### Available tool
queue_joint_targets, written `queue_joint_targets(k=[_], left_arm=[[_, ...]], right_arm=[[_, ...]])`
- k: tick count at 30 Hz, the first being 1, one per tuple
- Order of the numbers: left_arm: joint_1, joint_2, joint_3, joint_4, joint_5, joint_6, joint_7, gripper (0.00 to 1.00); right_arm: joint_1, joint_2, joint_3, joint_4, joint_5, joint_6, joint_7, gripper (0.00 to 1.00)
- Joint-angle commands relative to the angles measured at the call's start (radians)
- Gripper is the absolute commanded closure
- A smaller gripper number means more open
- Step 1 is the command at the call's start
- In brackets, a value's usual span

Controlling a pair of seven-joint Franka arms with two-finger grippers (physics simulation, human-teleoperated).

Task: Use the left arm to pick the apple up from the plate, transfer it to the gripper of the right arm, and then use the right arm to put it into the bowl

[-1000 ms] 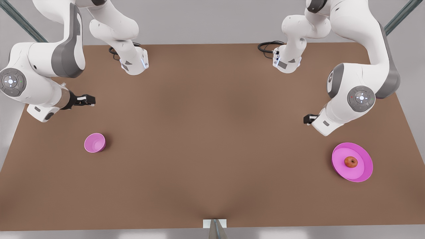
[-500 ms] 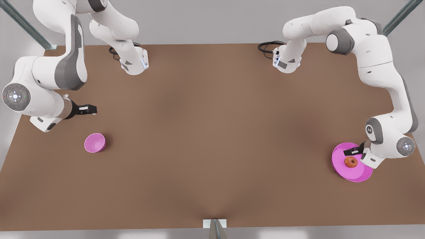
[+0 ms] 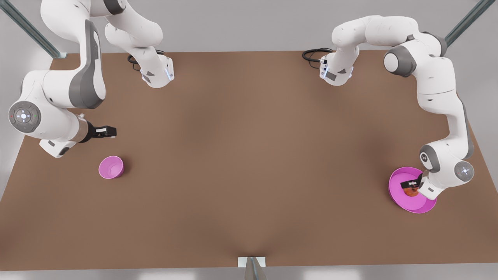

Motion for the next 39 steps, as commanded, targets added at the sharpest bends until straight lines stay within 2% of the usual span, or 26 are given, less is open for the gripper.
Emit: queue_joint_targets(k=[1,14,16,20,23,28,30,39], left_arm=[[0.001,0.000,0.000,0.000,-0.011,0.037,0.159,0.00],[0.004,0.037,0.000,0.002,-0.014,0.085,0.153,0.00],[0.004,0.037,0.000,-0.001,-0.053,0.080,0.150,0.07],[0.001,0.043,0.000,0.000,-0.048,0.077,0.153,0.12],[0.002,0.043,0.000,0.002,-0.050,0.077,0.153,0.21],[0.004,0.040,0.000,0.003,-0.051,0.077,0.155,0.23],[0.004,0.040,0.000,0.003,-0.051,0.077,0.153,0.29],[0.002,0.031,0.000,0.006,-0.054,0.049,0.152,0.29]], right_arm=[[0.000,-0.001,0.001,0.000,0.001,0.005,0.008,0.00],[0.000,0.006,0.001,-0.007,-0.001,0.010,0.008,0.00],[0.000,0.007,0.002,-0.010,-0.001,0.010,0.008,0.00],[0.000,0.015,0.002,-0.012,-0.002,0.011,0.008,0.00],[0.000,0.021,0.002,-0.012,-0.002,0.010,0.007,0.00],[0.000,0.024,0.002,-0.012,-0.001,0.010,0.006,0.00],[0.000,0.024,0.002,-0.012,-0.001,0.008,0.006,0.00],[0.000,0.026,0.002,-0.020,-0.001,0.008,0.006,0.00]])
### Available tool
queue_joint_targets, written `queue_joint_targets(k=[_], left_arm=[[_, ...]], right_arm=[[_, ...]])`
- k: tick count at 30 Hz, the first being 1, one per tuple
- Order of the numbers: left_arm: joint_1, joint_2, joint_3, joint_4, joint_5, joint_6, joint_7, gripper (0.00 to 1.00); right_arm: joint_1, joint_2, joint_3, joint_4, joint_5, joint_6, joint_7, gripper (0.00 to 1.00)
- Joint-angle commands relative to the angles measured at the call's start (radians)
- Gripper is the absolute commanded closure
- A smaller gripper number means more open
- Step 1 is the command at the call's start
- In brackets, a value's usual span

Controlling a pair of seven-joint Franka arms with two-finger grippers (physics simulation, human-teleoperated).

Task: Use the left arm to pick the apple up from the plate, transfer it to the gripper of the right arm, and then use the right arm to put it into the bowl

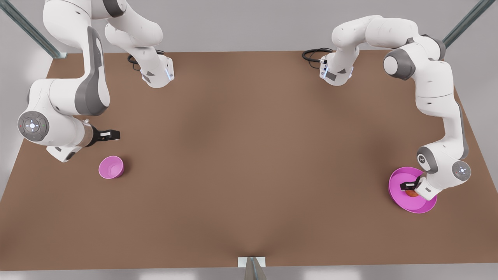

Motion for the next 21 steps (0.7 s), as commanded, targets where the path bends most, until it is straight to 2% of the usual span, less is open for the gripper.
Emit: queue_joint_targets(k=[1,5,7,9,12,14,15,16,17,18,19,21], left_arm=[[-0.007,-0.028,0.000,0.001,-0.050,-0.070,0.024,0.29],[-0.123,-0.182,-0.018,-0.002,-0.069,-0.237,-0.251,0.29],[-0.186,-0.246,-0.043,-0.009,-0.242,-0.277,-0.338,0.30],[-0.248,-0.262,-0.063,-0.008,-0.298,-0.319,-0.392,0.30],[-0.243,-0.262,-0.319,0.018,-0.296,-0.360,-0.608,0.30],[-0.249,-0.205,-0.518,0.047,-0.339,-0.355,-0.688,0.30],[-0.261,-0.118,-0.604,0.099,-0.376,-0.349,-0.688,0.30],[-0.284,0.031,-0.696,0.216,-0.383,-0.346,-0.693,0.31],[-0.309,0.093,-0.753,0.257,-0.390,-0.293,-0.702,0.31],[-0.389,0.107,-0.758,0.262,-0.390,-0.112,-0.789,0.31],[-0.407,0.117,-0.758,0.264,-0.391,-0.078,-0.794,0.31],[-0.412,0.171,-0.799,0.330,-0.543,-0.081,-0.791,0.31]], right_arm=[[0.000,-0.001,0.000,0.002,0.001,-0.001,0.000,0.00],[0.000,0.002,0.000,0.000,-0.001,-0.001,0.000,0.00],[0.002,0.008,0.005,0.002,0.010,0.001,0.000,0.00],[0.025,0.054,0.008,0.038,0.082,0.001,-0.023,0.00],[0.084,0.165,0.015,0.143,0.227,0.002,-0.056,0.00],[0.078,0.283,0.021,0.227,0.315,0.004,-0.305,0.00],[0.071,0.342,0.021,0.253,0.440,0.008,-0.414,0.00],[0.071,0.399,0.047,0.256,0.559,0.039,-0.434,0.00],[0.065,0.424,0.051,0.256,0.637,0.039,-0.461,0.00],[0.063,0.459,0.066,0.249,0.731,0.073,-0.526,0.00],[0.051,0.481,0.100,0.253,0.787,0.099,-0.549,0.00],[0.029,0.481,0.129,0.252,0.811,0.119,-0.679,0.00]])
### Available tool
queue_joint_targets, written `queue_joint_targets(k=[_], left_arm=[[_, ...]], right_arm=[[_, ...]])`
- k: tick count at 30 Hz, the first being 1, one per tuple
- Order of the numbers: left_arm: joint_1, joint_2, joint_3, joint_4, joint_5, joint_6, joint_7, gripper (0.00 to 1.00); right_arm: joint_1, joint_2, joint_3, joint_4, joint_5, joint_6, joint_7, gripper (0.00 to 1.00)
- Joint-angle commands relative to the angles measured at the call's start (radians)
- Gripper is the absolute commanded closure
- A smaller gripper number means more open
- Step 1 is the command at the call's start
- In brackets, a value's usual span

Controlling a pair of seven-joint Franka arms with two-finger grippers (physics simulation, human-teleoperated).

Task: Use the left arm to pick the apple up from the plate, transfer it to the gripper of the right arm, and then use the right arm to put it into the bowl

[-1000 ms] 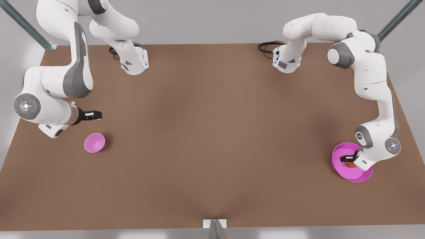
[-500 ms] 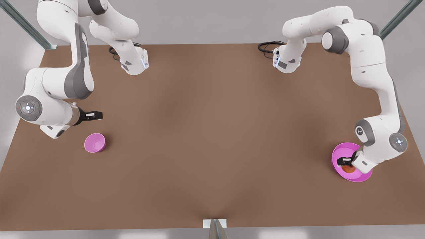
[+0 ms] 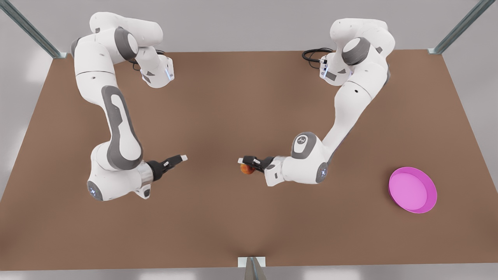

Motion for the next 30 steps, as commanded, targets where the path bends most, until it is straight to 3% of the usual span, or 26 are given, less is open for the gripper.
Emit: queue_joint_targets(k=[1,3,5,8,14,17,23,30], left_arm=[[-0.014,0.036,-0.022,0.049,-0.137,0.103,-0.379,0.31],[-0.008,0.062,-0.060,0.057,-0.160,0.061,-0.298,0.31],[-0.008,0.093,-0.059,0.054,-0.320,0.044,-0.099,0.31],[0.004,0.122,-0.060,0.055,-0.447,-0.010,-0.002,0.31],[0.047,0.122,-0.050,0.049,-0.407,-0.010,0.253,0.30],[0.043,0.139,-0.050,0.047,-0.409,0.001,0.356,0.31],[0.035,0.142,-0.050,0.047,-0.418,0.037,0.354,0.31],[0.035,0.140,-0.050,0.046,-0.421,0.129,0.353,0.30]], right_arm=[[-0.009,0.004,0.011,0.000,0.139,0.066,-0.485,0.00],[-0.018,0.006,0.038,-0.014,0.181,0.141,-0.672,0.00],[-0.014,0.026,0.049,-0.010,0.179,0.308,-0.945,0.00],[-0.017,0.052,0.069,-0.019,0.199,0.352,-1.214,0.00],[-0.018,0.113,0.146,-0.022,0.293,0.383,-1.332,0.00],[-0.015,0.116,0.170,-0.023,0.311,0.490,-1.359,0.00],[-0.015,0.161,0.248,-0.020,0.385,0.570,-1.379,0.00],[-0.009,0.173,0.275,-0.025,0.434,0.578,-1.418,0.00]])
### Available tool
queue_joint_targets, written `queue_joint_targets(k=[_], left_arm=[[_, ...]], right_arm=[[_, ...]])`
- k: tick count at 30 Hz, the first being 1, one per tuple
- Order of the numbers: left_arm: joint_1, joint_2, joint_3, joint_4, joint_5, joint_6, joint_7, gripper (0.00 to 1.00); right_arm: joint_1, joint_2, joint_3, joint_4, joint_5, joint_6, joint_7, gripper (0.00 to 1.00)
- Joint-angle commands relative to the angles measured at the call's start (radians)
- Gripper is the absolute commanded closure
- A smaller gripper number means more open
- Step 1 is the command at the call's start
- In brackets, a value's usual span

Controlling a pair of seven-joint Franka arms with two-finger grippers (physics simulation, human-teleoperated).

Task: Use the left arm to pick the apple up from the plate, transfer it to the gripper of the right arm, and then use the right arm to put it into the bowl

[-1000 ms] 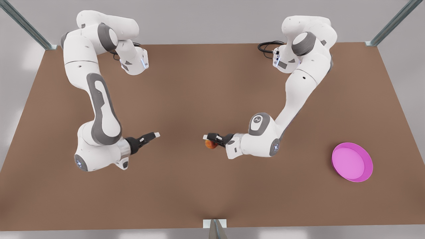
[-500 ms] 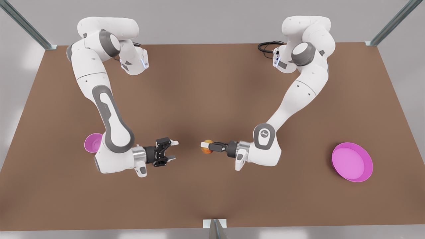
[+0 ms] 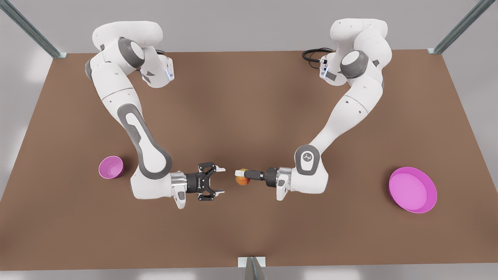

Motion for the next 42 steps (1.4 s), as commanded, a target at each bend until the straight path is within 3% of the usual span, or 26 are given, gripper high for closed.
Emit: queue_joint_targets(k=[1,21,42], left_arm=[[-0.001,-0.001,0.000,0.001,-0.010,0.033,0.153,0.30],[-0.007,-0.007,-0.002,-0.002,-0.032,0.053,0.130,0.30],[-0.015,-0.010,-0.002,-0.002,-0.030,0.055,0.110,0.28]], right_arm=[[0.002,-0.001,0.004,0.001,0.018,0.035,-0.347,0.00],[0.013,0.086,0.125,0.058,0.049,0.122,-0.351,0.00],[0.013,0.111,0.180,0.047,0.087,0.129,-0.376,0.00]])
